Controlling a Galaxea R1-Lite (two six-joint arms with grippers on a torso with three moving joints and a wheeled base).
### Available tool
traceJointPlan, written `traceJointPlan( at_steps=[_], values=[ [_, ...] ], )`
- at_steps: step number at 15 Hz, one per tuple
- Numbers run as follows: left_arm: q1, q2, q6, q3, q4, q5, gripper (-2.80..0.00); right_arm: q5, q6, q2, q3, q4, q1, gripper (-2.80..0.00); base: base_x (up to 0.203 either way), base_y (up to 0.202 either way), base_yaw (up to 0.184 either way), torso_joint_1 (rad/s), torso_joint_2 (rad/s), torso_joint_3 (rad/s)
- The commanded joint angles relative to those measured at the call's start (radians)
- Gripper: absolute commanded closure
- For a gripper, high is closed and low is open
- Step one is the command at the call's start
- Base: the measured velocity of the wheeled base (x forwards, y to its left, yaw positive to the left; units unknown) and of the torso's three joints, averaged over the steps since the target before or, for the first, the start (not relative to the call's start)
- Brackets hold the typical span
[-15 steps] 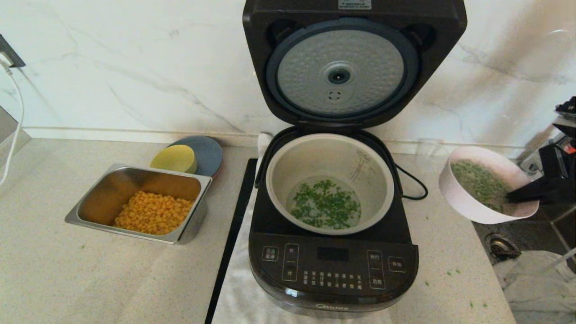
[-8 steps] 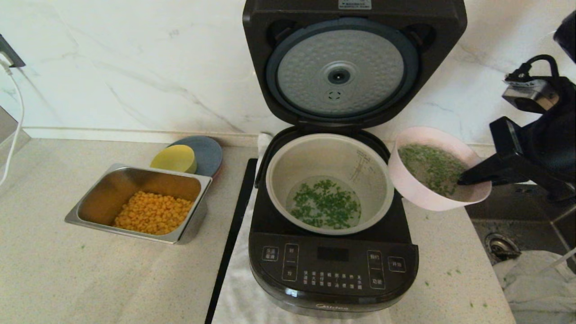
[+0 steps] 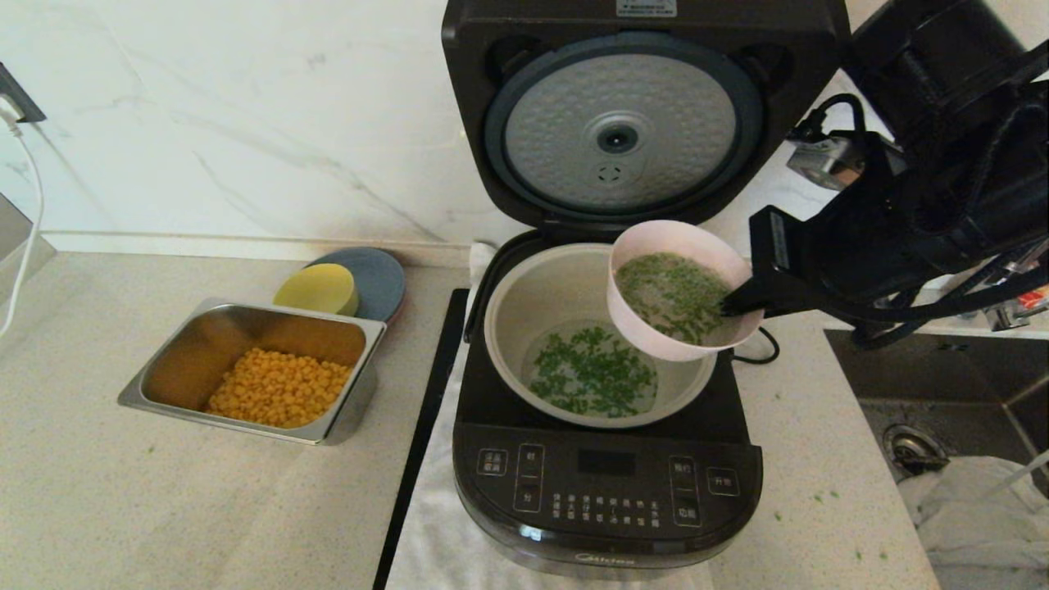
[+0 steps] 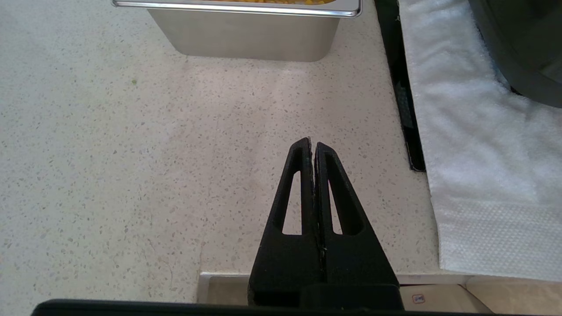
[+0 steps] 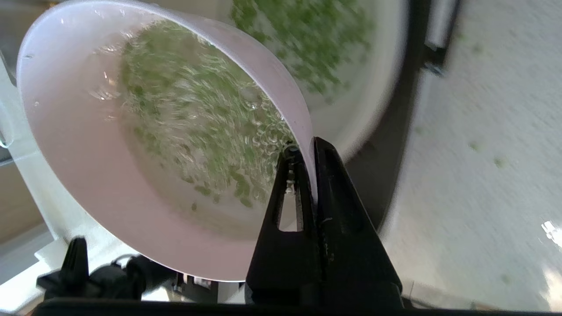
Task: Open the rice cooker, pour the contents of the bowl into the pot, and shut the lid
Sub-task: Pour the water from the bowl into the rice cooker
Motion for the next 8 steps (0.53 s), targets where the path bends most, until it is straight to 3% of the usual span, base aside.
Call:
traceJointPlan(
  at_steps=[1, 4, 8],
  values=[
    [0.001, -0.001, 0.000, 0.000, 0.001, 0.000, 0.00, -0.005, 0.012, 0.054, -0.001, -0.039, 0.019, 0.00, 0.000, 0.000, 0.000, 0.000, 0.00, 0.000],
    [0.000, -0.001, 0.000, 0.000, 0.001, 0.000, 0.00, -0.013, 0.039, 0.088, -0.001, -0.113, 0.034, 0.00, 0.000, 0.000, 0.000, 0.000, 0.00, 0.000],
    [0.000, -0.001, 0.000, 0.000, 0.001, 0.000, 0.00, -0.118, 0.049, 0.142, -0.001, -0.196, 0.062, 0.00, 0.000, 0.000, 0.000, 0.000, 0.00, 0.000]
  ],
)
